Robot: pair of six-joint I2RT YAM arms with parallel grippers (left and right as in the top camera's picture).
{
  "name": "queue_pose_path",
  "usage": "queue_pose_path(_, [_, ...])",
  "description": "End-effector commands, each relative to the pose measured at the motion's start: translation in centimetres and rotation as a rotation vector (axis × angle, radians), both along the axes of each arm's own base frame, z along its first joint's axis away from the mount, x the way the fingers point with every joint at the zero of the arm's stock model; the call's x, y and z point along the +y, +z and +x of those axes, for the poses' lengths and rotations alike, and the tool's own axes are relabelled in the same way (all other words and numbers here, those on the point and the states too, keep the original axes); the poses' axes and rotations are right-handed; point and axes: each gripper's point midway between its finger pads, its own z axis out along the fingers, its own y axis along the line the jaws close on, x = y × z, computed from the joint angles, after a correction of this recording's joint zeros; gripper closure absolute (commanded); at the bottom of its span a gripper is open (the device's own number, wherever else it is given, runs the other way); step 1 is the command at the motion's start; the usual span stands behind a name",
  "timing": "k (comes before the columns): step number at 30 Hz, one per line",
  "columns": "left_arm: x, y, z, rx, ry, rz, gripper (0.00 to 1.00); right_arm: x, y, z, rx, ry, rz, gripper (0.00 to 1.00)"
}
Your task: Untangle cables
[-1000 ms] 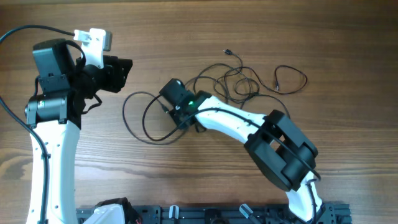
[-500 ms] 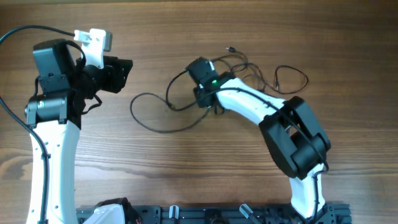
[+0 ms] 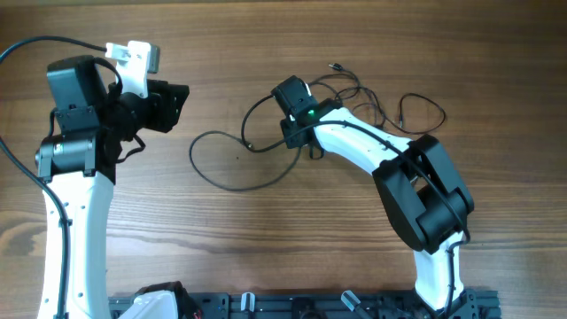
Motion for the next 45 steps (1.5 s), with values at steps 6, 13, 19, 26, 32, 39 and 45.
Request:
queue_pose_path(6, [-0.2, 1.3, -0.2, -0.043, -0.024, 0.006, 0.57, 0.5, -2.8, -1.1, 0.066, 0.049, 0.014, 0.3])
queue_pose_path(13, [-0.3, 1.4, -0.2, -0.043, -0.027, 0.003, 0.57, 1.3, -2.3, 0.0, 0.017, 0.061, 0.047, 0.32])
queue_pose_path(19, [-0.3, 1.4, -0.2, -0.043, -0.026, 0.003, 0.57, 1.8, -1.7, 1.5, -0.052, 0.054, 0.064, 0.33])
queue_pose_path(26, [-0.3, 1.4, -0.3, -0.042, -0.026, 0.003, 0.57, 0.8, -3.2, 2.6, -0.056, 0.025, 0.063, 0.33])
queue_pose_path(32, [-0.3, 2.1, -0.7, -0.062, -0.026, 0.006, 0.57, 0.0, -4.5, 3.3, -0.055, 0.009, 0.059, 0.34])
queue_pose_path(39, [-0.4, 3.3, -1.3, -0.101, -0.026, 0.013, 0.57, 0.1, -3.8, 4.8, -0.109, -0.006, 0.093, 0.38])
queue_pose_path(45, [-0.5, 3.4, -1.4, -0.101, -0.026, 0.013, 0.56, -0.1, -4.7, 3.9, -0.063, -0.004, 0.085, 0.92])
